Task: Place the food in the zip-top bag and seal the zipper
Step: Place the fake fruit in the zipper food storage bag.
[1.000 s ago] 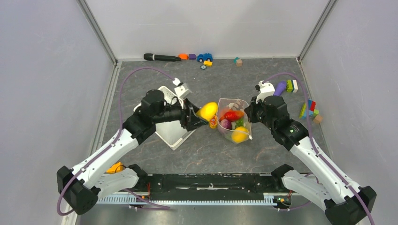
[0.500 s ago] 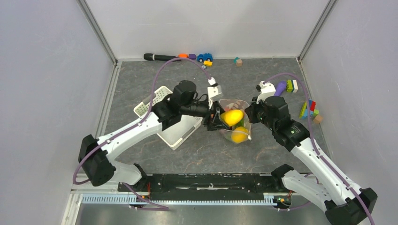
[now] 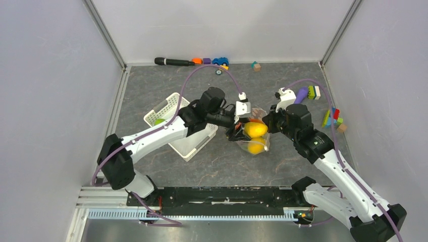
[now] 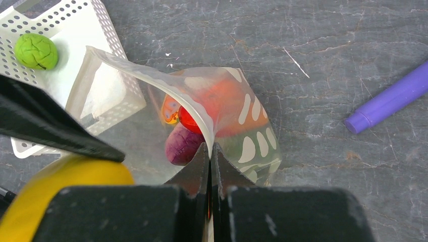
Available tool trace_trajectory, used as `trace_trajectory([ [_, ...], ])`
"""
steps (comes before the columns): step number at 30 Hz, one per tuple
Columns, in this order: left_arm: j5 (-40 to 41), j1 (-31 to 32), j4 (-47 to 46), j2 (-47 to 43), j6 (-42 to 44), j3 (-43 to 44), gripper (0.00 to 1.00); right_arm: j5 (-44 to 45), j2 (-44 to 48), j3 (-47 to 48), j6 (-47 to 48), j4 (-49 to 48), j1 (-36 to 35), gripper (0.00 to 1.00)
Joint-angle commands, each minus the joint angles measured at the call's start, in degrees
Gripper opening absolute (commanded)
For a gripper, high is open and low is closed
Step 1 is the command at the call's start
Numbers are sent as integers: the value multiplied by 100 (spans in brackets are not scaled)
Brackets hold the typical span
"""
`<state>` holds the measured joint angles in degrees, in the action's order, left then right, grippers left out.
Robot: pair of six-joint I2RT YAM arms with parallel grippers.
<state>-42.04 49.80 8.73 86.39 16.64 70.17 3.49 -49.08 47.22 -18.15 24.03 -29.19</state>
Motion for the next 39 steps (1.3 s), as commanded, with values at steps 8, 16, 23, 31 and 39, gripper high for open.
trace_trajectory([
  [8, 1277, 3, 319, 508, 200, 382, 14, 9, 169, 50, 106, -284, 9, 0],
  [16, 1738, 1, 555, 601, 72, 437, 14, 92, 233, 61, 75, -280, 11, 0],
  [23, 2599, 122, 1423, 930, -295, 1144, 15, -120, 290, 103, 112, -326, 10, 0],
  [31, 3527, 661, 2124, 1320, -312, 1842, 25, -533, 311, 75, 154, -466, 10, 0],
  [39, 3775, 978, 2194, 1423, -117, 2028, 39, -550, 327, 51, 142, -463, 14, 0],
])
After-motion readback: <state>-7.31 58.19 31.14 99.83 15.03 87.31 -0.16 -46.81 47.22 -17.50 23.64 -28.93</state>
